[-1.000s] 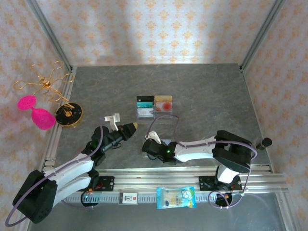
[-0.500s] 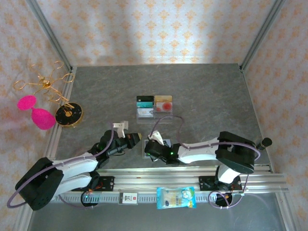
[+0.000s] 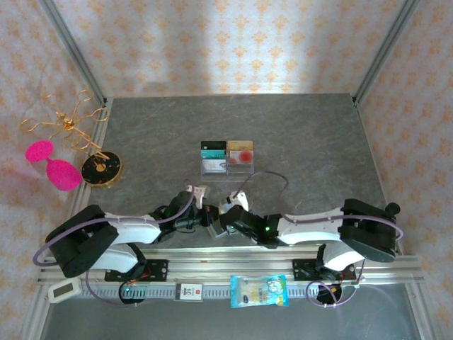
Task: Take the credit cards out of the card holder
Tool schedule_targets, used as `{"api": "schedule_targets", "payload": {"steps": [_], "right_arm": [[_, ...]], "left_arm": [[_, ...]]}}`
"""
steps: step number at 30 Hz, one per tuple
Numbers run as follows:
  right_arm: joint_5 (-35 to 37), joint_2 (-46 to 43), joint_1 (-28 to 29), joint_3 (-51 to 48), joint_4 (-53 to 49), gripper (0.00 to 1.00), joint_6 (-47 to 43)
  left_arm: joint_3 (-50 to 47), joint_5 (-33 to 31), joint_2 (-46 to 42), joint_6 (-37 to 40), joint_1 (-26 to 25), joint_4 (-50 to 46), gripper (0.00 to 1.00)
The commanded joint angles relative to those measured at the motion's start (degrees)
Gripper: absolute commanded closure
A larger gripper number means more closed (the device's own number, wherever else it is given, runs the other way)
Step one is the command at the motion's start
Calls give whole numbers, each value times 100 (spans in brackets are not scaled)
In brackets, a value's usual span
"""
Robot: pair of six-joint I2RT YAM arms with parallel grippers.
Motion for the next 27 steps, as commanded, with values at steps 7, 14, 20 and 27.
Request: {"api": "schedule_targets", "payload": {"steps": [7,14,20,27], "right_arm": [[583,-1621,-183,-679,-29,58,573],[274,-2274,-375,-952,-309,63,747],[-1016,-2349,-828,-902,-60,73,428],[-3071,-1091,-1563,-459,321,83,-5]], "left_arm": [[798,13,718,148,-544,-270,94],[1496,265,1668,190,-577,-136,94],[936,-285,453,61,-469,-426,94],[-173,-442,-735,-312,-367,-954,100]]}}
